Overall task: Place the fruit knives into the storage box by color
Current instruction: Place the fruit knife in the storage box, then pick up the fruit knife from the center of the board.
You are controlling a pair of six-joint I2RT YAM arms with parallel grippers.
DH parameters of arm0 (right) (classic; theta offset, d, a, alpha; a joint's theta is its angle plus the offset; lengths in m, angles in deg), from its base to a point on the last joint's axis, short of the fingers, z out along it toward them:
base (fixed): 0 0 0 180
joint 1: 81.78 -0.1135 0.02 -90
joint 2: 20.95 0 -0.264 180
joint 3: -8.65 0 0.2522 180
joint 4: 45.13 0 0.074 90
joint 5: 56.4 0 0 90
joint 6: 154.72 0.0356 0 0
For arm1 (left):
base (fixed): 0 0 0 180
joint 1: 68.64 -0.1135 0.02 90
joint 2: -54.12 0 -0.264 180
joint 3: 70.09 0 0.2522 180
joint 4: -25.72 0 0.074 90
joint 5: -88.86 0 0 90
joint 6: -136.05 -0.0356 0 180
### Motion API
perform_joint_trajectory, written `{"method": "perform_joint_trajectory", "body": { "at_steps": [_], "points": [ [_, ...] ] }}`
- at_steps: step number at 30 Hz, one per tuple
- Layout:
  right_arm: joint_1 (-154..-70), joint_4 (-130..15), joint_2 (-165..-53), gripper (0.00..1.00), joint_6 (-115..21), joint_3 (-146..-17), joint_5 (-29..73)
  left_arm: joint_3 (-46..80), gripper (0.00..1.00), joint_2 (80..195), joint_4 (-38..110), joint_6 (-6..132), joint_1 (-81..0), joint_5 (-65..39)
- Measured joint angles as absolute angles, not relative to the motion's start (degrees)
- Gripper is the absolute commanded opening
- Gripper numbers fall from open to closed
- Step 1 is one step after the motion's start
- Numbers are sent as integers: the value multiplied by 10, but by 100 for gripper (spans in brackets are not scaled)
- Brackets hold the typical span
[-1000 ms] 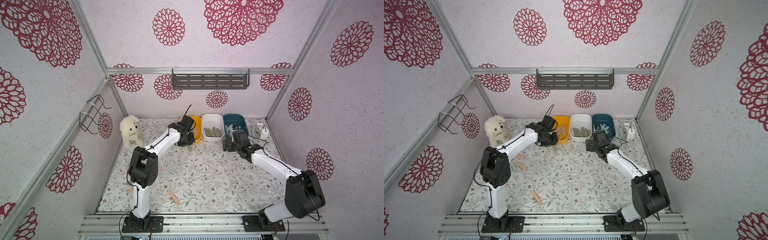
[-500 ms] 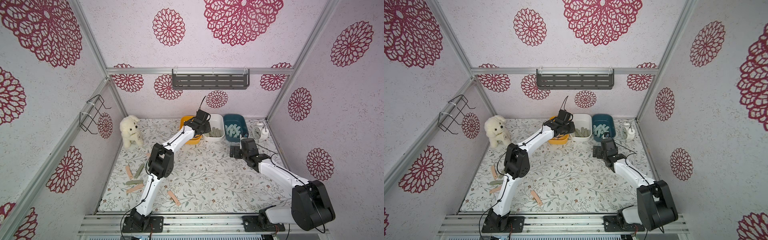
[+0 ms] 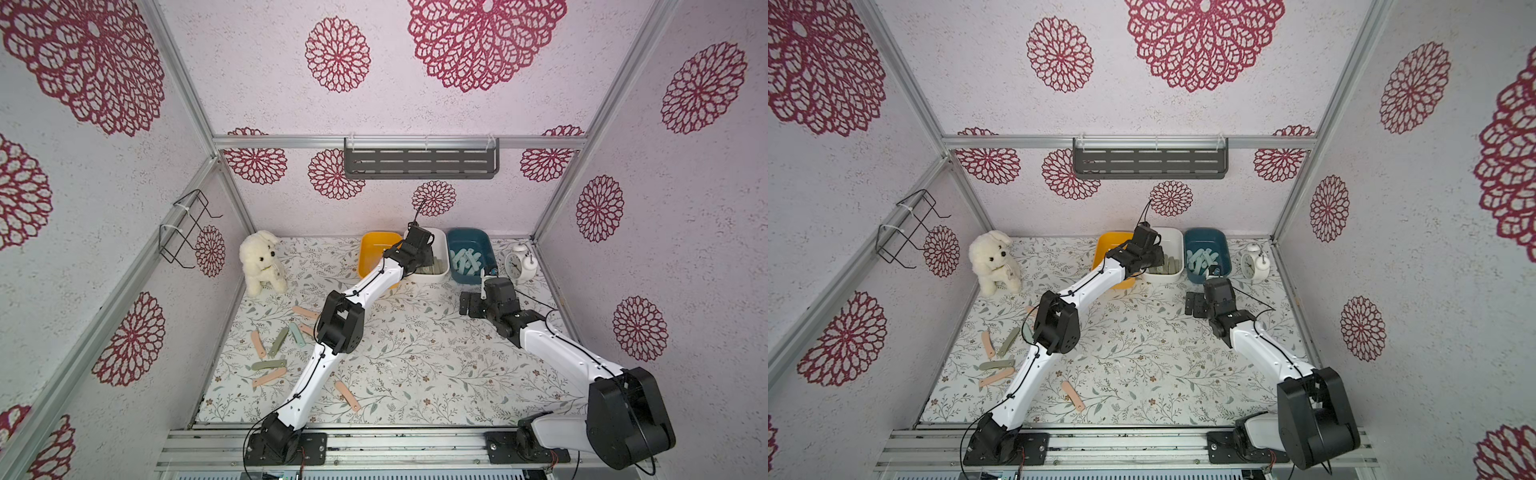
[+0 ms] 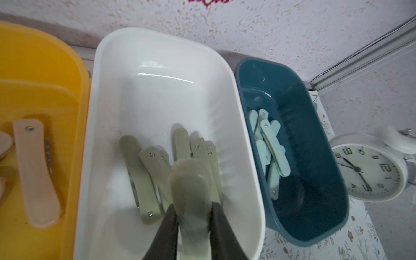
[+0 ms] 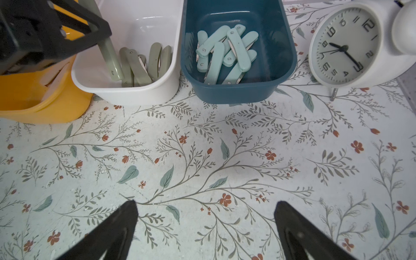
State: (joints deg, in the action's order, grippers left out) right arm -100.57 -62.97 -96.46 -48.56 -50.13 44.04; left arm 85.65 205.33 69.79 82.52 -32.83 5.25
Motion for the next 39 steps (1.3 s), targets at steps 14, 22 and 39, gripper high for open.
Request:
{"method": "perform_joint_trajectory", "body": {
  "at_steps": [14, 22, 39],
  "points": [
    [-1004, -618, -965, 99, -485, -501, 428, 789, 67, 2033, 709, 816, -316, 62],
    [-1005, -624, -965, 99, -483, -501, 421, 755, 95, 1937, 768, 829, -307, 79],
    [-1184, -633, -952, 99, -426, -403, 417, 163, 92, 1473, 950, 1032, -289, 68]
  ]
}}
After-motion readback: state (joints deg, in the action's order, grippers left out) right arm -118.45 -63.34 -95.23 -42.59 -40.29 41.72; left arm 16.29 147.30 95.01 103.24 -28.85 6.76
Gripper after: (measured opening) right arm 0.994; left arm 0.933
